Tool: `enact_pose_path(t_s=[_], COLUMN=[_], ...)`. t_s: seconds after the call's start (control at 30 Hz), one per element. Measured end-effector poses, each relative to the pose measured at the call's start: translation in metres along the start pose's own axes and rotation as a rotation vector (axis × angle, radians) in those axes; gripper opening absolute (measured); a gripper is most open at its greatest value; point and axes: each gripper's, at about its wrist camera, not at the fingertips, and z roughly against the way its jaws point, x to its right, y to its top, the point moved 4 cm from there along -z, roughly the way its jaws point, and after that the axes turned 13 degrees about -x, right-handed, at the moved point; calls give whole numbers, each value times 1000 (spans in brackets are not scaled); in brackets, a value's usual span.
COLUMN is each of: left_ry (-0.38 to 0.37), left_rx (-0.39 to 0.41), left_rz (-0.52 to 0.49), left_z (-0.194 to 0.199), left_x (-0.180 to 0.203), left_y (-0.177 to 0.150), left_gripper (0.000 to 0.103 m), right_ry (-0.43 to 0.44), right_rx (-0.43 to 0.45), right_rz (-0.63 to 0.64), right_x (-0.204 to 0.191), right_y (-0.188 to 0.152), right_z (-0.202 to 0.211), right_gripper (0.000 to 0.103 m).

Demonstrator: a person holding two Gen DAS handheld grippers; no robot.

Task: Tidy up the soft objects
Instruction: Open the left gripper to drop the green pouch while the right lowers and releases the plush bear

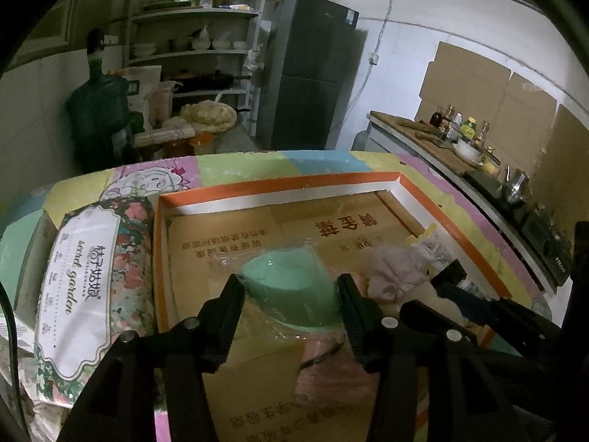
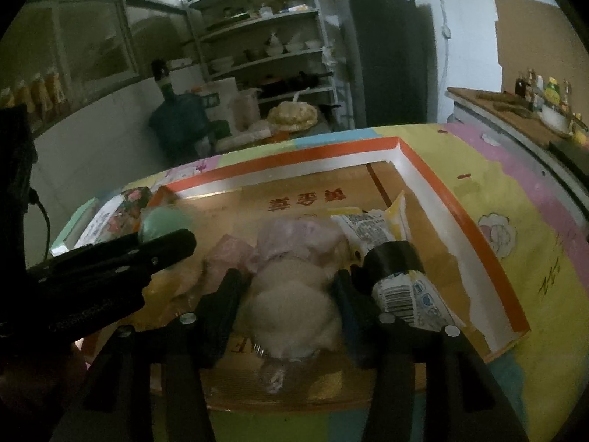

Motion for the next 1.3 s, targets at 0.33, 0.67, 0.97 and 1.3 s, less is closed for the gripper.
enact_pose_path(t_s=[0.33,0.67,0.97,1.3], left_ry=[-9,-22,8,52], left_rx=[61,130,183,239], left_rz=[2,-5,-31,-25], left_z=[15,38,61,89], left_x=[3,6,9,-2], left_y=[-3,-6,-13,-25], left_gripper=[79,81,81,81], right_ry=[20,30,27,30], right_rx=[32,65,83,113], right_rz=[-24,-49,-47,-33], right_x=[7,8,0,-20], right_y=[-6,-12,-18,-22], right_z=[12,29,41,56], right_gripper=[56,56,56,70])
